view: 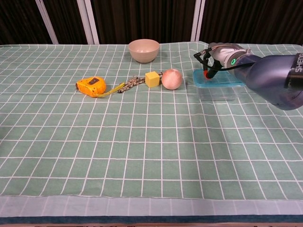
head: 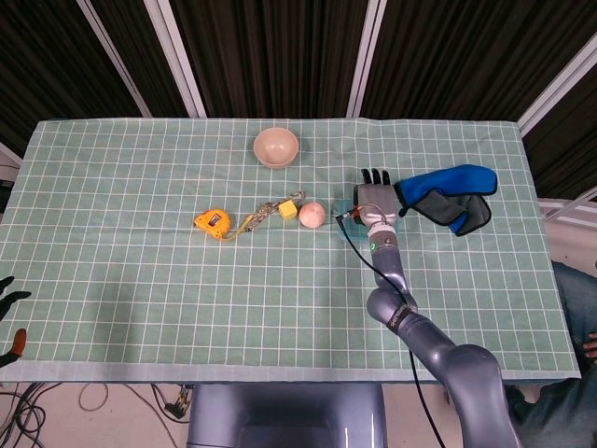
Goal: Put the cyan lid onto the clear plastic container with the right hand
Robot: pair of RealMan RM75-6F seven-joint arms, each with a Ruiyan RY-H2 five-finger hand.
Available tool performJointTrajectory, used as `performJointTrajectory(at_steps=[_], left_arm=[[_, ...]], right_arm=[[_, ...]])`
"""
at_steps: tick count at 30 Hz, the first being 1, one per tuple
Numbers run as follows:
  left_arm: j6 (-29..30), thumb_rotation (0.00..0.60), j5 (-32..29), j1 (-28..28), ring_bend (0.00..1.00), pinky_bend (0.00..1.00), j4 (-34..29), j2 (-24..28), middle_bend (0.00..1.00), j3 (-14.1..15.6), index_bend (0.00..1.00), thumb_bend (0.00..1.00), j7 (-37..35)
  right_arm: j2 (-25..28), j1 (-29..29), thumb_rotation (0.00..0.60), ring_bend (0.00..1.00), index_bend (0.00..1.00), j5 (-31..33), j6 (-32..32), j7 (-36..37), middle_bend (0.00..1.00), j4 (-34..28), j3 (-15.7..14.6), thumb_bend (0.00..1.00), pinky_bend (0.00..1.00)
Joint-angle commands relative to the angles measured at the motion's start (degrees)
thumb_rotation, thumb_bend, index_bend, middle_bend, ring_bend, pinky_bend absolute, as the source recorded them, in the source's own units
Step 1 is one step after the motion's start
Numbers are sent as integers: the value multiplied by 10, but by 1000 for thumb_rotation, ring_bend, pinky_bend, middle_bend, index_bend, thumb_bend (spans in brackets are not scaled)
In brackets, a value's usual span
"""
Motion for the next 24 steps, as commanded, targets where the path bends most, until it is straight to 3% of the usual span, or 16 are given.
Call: performJointTrajectory(at_steps=[1,3,8,11,21,24], left_arm=[[1,600,1,0,0,0,1,0,0,0,210,517,0],[2,600,1,0,0,0,1,-1,0,0,210,517,0],[3,600,3,1,0,0,2,-1,0,0,210,517,1],[4,600,5,1,0,0,3,-1,0,0,210,517,1],[7,600,8,1,0,0,5,-3,0,0,210,517,2],[7,600,10,1,0,0,6,-2,0,1,210,517,3]], right_arm=[[6,0,600,0,728,-2,7,11,118,-7,6,400,0],[12,-2,600,0,644,-6,15,20,115,-17,9,355,0],[41,-13,600,0,300,-14,40,44,101,-67,17,232,0],[66,-23,600,0,208,-14,58,51,86,-110,24,220,0],[168,-82,600,0,128,-29,155,67,44,-322,30,202,0],[218,-123,600,0,125,-49,209,69,43,-432,21,185,0]])
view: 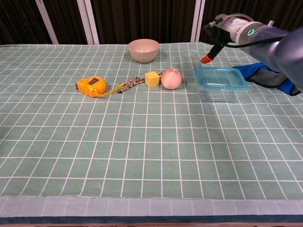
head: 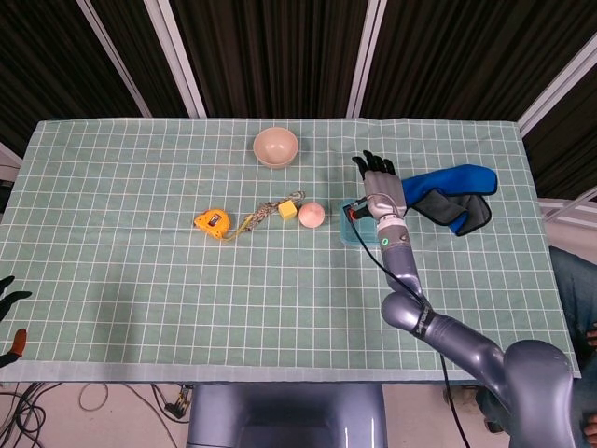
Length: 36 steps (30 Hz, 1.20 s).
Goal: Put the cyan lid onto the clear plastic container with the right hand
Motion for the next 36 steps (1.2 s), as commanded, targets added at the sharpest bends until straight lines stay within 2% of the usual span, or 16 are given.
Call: performJointTrajectory(at_steps=[1,7,12,16,19,26,31,36], left_arm=[[0,600,1,0,0,0,1,0,0,0,210,517,0],[1,600,6,0,0,0,2,0,0,1,207,517,-1],[8,600,15,0,0,0,7,-1,0,1,201,517,-3],[25,600,32,3,0,0,15,-5,0,0,201,517,-7],[47,600,51,7,0,0,28,-13,0,-1,200,517,-5],[89,600,95,13,0,0,53,-26,0,-2,194,517,-1],[115,600,123,14,0,0,75,-34,0,-3,175,514,4],[126,600,148,11,0,0,100,-41,0,0,174,513,19]], right_arm=[[81,-66,600,0,125,-30,88,7,43,-159,-12,185,0],[144,-132,600,0,125,-84,167,17,43,-307,-48,183,0],[187,-184,600,0,125,-139,229,24,43,-394,-83,183,0],[225,-234,600,0,125,-204,284,16,42,-455,-133,183,0],[250,-276,600,0,125,-263,326,8,42,-486,-183,182,0],[276,-370,600,0,125,-369,407,40,34,-490,-283,183,0],[283,-425,600,0,125,-421,453,77,27,-463,-328,182,0],[294,-469,600,0,125,-451,485,106,27,-435,-355,182,0]])
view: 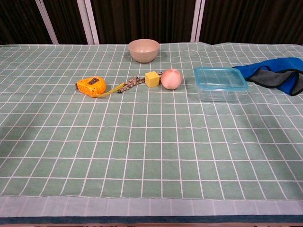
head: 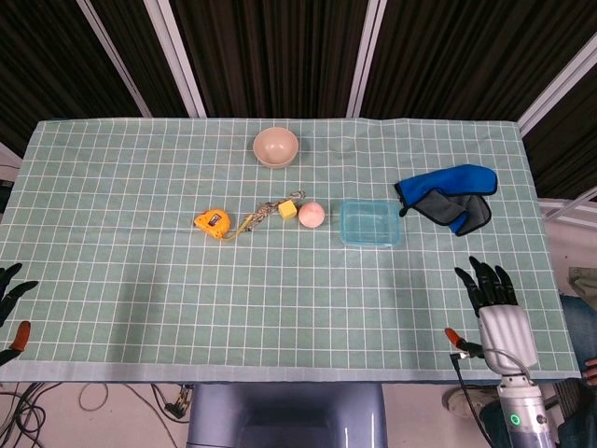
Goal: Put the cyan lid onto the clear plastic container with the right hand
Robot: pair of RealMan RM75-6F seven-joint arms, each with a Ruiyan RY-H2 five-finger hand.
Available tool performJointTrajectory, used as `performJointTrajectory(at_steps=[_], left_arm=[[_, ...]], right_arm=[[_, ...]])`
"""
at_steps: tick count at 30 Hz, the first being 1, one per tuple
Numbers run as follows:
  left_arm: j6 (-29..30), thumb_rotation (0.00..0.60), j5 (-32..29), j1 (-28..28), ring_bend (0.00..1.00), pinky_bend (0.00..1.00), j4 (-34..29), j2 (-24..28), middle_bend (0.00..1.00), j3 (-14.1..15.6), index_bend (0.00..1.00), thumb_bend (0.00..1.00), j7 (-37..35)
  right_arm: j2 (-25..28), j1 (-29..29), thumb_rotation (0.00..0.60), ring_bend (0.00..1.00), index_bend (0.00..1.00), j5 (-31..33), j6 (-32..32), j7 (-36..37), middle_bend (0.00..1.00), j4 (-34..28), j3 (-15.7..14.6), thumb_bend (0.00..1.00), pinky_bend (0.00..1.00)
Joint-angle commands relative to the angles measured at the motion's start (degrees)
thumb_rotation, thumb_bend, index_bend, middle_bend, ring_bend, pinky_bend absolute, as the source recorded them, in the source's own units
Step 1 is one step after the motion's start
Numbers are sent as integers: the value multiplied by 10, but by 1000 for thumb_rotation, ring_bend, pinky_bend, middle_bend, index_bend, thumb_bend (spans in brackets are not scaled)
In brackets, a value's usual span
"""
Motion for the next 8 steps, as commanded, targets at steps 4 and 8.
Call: performJointTrajectory(at_steps=[4,8], left_arm=[[14,600,25,-1,0,0,17,-9,0,5,174,513,13],[16,600,27,-1,0,0,18,-11,0,7,174,513,14]], right_arm=[[12,-43,600,0,125,-17,25,50,26,42,-14,183,0],[17,-50,600,0,126,-20,22,55,26,45,-8,182,0]])
